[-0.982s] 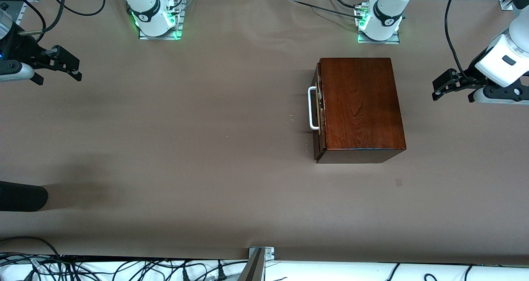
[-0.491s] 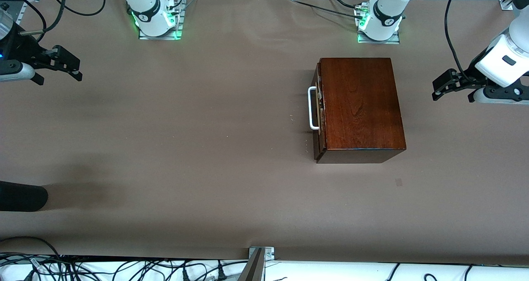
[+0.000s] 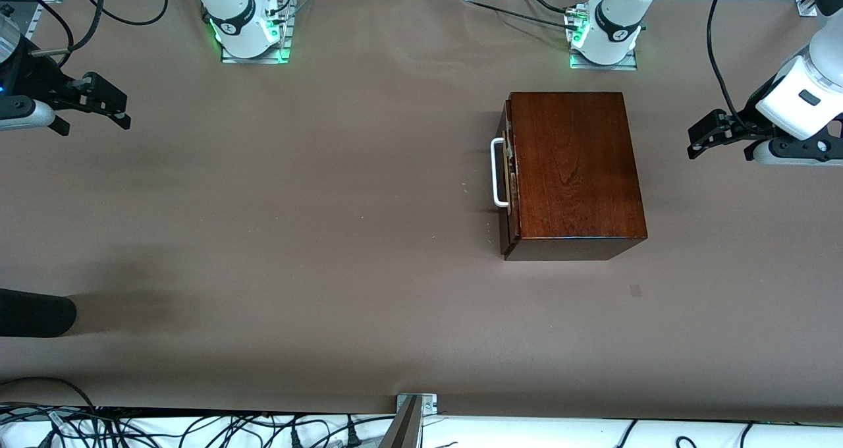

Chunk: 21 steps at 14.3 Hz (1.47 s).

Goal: Open drawer, take yellow block, close drawer

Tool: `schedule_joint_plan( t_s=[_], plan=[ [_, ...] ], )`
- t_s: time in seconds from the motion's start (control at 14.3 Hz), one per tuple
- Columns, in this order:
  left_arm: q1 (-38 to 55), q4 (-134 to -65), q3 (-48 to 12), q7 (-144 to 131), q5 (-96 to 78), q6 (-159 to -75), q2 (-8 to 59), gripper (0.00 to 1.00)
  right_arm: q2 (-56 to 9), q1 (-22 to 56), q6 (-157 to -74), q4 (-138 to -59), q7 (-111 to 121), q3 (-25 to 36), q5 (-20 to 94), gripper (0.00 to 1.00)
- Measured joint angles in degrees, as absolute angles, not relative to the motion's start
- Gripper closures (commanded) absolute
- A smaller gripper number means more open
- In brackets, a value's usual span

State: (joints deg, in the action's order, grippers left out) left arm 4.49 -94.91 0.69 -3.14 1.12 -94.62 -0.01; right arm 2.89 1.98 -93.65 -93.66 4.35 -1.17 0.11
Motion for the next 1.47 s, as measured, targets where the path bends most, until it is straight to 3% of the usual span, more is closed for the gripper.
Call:
schedule_joint_plan(
  t_s=[1.47],
  plan=[
    [3.12, -89.74, 0.72, -4.57, 2.66, -90.91, 4.32, 0.0, 2.89, 1.98, -93.68, -93.65, 4.35, -1.18, 0.11, 0.0]
  ],
)
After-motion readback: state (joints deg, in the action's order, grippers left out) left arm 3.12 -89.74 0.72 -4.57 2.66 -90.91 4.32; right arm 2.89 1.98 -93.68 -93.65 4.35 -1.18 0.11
